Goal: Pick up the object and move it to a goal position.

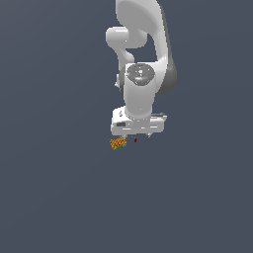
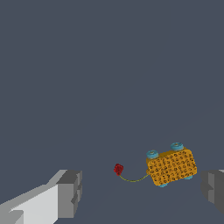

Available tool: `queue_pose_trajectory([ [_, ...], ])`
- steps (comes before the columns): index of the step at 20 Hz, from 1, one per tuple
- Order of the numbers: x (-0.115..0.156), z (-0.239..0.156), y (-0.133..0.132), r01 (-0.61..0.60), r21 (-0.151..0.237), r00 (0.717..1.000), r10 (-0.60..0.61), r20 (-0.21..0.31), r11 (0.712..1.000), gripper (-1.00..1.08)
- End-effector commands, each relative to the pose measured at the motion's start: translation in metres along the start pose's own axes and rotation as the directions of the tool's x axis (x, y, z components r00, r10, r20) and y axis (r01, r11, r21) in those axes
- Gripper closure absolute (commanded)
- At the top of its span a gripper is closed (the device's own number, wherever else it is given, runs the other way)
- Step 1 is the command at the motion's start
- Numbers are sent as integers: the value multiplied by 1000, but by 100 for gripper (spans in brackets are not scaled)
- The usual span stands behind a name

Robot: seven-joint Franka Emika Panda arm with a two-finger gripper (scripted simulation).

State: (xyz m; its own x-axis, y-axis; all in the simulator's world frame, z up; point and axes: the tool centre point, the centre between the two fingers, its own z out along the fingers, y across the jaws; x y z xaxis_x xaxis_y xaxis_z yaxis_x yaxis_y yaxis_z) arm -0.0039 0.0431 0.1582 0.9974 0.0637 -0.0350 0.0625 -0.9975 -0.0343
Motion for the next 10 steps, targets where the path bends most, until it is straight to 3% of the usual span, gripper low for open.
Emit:
queue_pose_trajectory([
  [1, 0, 0, 0, 0, 0, 1000, 0, 0, 1000, -92],
  [10, -1, -3, 28, -79, 12, 997, 79, -12, 997, -92],
])
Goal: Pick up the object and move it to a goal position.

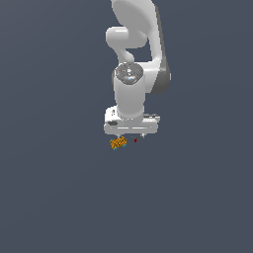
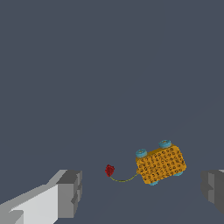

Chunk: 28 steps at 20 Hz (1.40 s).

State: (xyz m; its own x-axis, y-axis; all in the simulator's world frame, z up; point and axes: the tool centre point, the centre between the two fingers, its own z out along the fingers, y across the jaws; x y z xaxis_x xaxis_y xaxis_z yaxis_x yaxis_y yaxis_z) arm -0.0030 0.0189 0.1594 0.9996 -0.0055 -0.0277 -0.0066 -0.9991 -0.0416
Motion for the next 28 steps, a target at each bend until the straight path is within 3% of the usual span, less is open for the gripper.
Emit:
queue_pose_trajectory([
  [1, 0, -1, 5, -10, 2, 1000, 10, -2, 1000, -92],
  [9, -1, 2, 4, -39, 2, 999, 39, -2, 999, -92],
  [18, -8, 16, 7, -184, 2, 983, 184, -4, 983, -92],
  [23, -14, 28, 10, -311, 2, 950, 311, -6, 950, -92],
  [28, -21, 41, 14, -446, 1, 895, 446, -10, 895, -92],
])
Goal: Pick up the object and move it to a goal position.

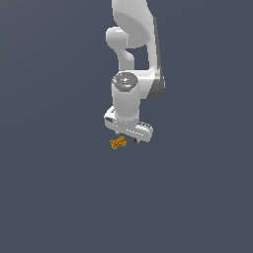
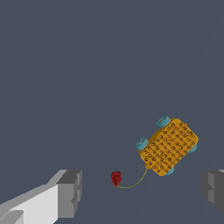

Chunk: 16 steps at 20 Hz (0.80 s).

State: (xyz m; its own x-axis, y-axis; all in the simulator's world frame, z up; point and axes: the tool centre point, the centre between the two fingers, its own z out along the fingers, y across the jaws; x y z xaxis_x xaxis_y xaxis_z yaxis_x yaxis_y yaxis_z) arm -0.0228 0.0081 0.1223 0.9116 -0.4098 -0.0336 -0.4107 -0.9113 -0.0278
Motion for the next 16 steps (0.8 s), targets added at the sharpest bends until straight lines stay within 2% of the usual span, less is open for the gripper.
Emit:
queue_pose_trajectory([
  [1, -3, 6, 3, -74, -1, 997, 74, -2, 997, -92],
  [8, -10, 23, 14, -275, -3, 961, 275, -11, 961, -92],
  [12, -15, 32, 20, -386, -4, 922, 386, -17, 923, -92],
  [16, -19, 40, 27, -490, -3, 872, 490, -25, 872, -92],
])
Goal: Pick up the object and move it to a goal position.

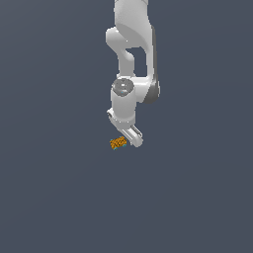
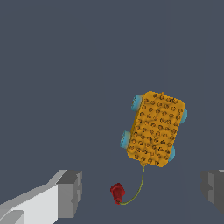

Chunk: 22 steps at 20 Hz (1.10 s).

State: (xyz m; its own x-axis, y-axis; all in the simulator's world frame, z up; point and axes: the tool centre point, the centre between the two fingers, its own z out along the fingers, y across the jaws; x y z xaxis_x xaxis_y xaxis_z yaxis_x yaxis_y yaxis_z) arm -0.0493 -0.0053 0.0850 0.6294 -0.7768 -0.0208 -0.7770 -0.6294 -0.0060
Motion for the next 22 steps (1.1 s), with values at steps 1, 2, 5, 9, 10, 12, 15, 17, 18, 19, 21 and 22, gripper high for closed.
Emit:
queue_pose_trajectory([
  [1, -1, 5, 5, -71, -1, 997, 71, -5, 997, -92],
  [2, -1, 7, 7, -96, -1, 995, 96, -7, 995, -92],
  [5, -1, 11, 11, -161, -1, 987, 161, -11, 987, -92],
  [9, -2, 16, 16, -226, -1, 974, 226, -17, 974, -92],
  [10, -2, 16, 17, -239, -1, 971, 239, -18, 971, -92],
  [12, -2, 18, 19, -259, 0, 966, 259, -19, 966, -92],
  [15, -2, 19, 20, -279, 0, 960, 279, -21, 960, -92],
  [17, -2, 20, 21, -285, 0, 958, 284, -22, 959, -92],
  [18, -2, 20, 21, -285, 0, 958, 285, -22, 958, -92],
  [19, -2, 19, 21, -281, 0, 960, 280, -21, 960, -92],
  [21, -2, 21, 21, -281, 0, 960, 280, -21, 960, -92],
  [22, -2, 22, 21, -281, 0, 959, 281, -21, 960, -92],
])
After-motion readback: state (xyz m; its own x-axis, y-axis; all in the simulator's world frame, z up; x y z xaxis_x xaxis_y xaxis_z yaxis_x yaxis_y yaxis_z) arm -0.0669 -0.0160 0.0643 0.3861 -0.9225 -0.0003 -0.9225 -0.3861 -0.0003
